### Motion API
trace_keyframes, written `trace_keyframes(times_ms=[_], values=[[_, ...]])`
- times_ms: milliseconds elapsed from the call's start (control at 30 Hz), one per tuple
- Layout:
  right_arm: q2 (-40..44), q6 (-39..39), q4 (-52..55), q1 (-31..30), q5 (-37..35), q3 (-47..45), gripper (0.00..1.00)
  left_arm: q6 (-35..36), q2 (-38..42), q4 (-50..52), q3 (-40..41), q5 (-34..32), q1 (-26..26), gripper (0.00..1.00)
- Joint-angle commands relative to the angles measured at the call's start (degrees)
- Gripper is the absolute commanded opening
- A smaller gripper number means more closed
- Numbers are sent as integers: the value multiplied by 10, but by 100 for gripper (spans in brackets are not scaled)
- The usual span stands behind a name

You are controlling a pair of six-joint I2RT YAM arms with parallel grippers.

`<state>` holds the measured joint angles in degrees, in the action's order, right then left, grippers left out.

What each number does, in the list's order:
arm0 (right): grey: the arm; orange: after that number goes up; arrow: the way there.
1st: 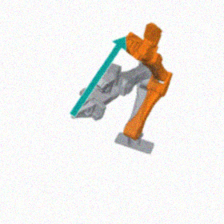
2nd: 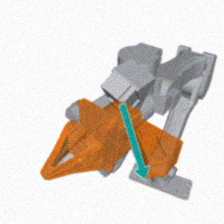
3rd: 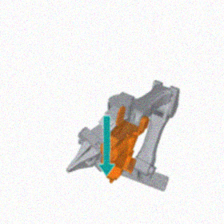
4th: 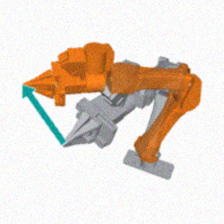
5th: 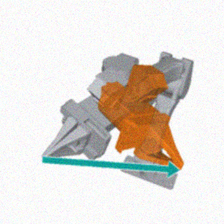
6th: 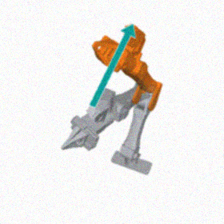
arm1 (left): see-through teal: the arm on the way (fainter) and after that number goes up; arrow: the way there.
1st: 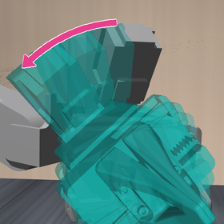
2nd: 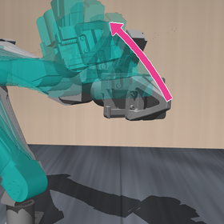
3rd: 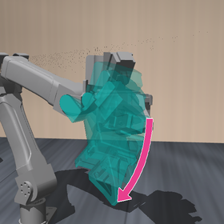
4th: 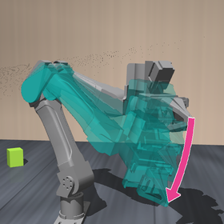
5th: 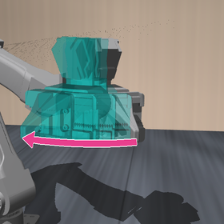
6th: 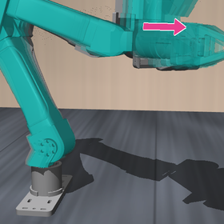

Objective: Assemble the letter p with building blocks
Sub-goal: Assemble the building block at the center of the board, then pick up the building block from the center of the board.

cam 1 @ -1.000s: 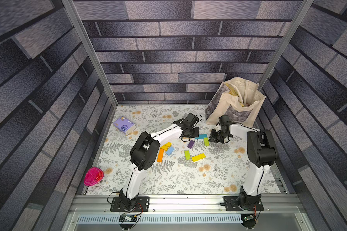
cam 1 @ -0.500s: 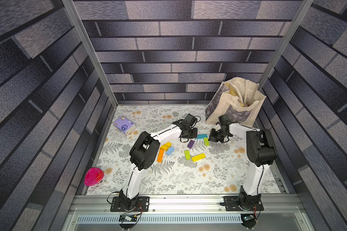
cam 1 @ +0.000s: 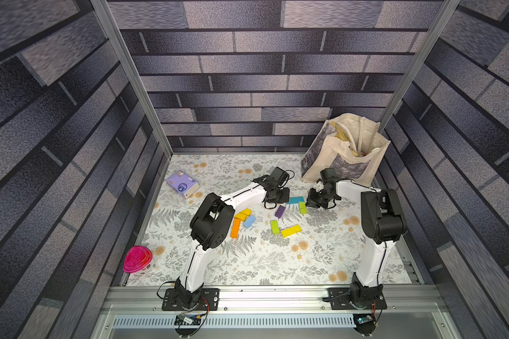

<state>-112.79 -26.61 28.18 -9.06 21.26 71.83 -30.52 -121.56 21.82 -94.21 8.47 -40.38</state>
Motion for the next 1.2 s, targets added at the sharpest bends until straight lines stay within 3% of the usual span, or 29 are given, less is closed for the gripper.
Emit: trace_keyframes(times_ms=[0, 100, 167, 233, 333, 500, 900, 1167], values=[[12, -8, 7, 3, -18, -16, 0, 3, 28, 5, 11, -10, 5, 2], [38, -5, 10, 4, -31, -20, 0, 6, 30, 6, 12, -7, 5, 8], [66, 0, 15, 3, -48, -23, 6, 10, 33, 7, 16, -5, 5, 15], [95, 6, 24, 3, -68, -23, 16, 16, 37, 9, 24, -6, 5, 21], [132, 10, 38, 3, -88, -21, 40, 28, 43, 12, 39, -12, 5, 31], [177, 1, 44, 4, -103, -24, 59, 58, 28, 51, 38, -28, 3, 42], [213, -15, 46, 3, -111, -34, 63, 126, -10, 84, 13, -32, -24, 47], [230, -14, 41, 4, -113, -58, 62, 88, -42, 128, -16, -39, -31, 46]])
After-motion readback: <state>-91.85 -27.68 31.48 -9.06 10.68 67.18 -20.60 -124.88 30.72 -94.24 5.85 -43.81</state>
